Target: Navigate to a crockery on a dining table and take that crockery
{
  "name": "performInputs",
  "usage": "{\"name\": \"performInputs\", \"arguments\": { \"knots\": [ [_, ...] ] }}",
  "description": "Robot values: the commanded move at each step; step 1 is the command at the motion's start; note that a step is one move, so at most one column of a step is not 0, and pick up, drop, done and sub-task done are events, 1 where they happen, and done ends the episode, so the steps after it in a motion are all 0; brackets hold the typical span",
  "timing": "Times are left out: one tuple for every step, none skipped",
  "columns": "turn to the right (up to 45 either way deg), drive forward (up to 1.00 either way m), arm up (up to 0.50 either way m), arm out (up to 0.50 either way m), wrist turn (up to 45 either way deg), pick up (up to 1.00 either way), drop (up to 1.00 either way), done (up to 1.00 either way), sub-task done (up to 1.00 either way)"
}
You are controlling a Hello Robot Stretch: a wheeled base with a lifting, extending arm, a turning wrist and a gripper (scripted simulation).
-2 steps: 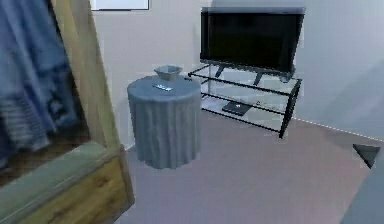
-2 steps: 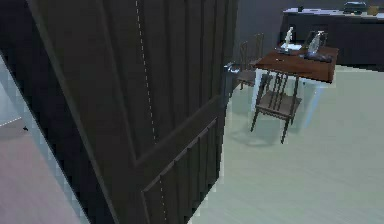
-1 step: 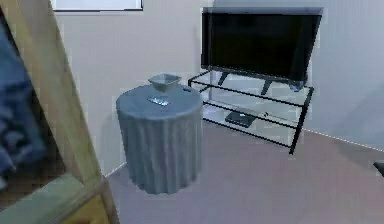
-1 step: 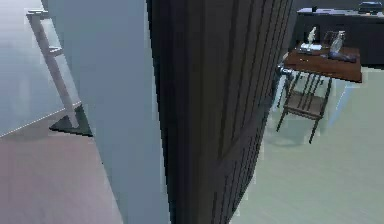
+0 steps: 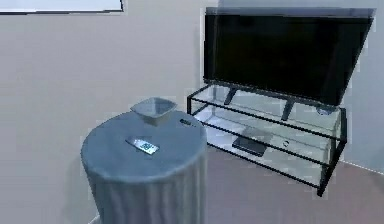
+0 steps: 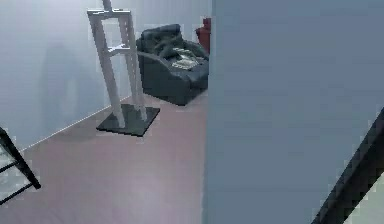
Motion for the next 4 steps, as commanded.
{"name": "performInputs", "arguments": {
  "knots": [
    [6.0,0.0,0.0,0.0,0.0,0.0,0.0,0.0,0.0],
    [0.0,0.3,0.0,0.0,0.0,0.0,0.0,0.0,0.0],
    [-45.0,0.0,0.0,0.0,0.0,0.0,0.0,0.0,0.0],
    [-45.0,0.0,0.0,0.0,0.0,0.0,0.0,0.0,0.0]
  ]
}}
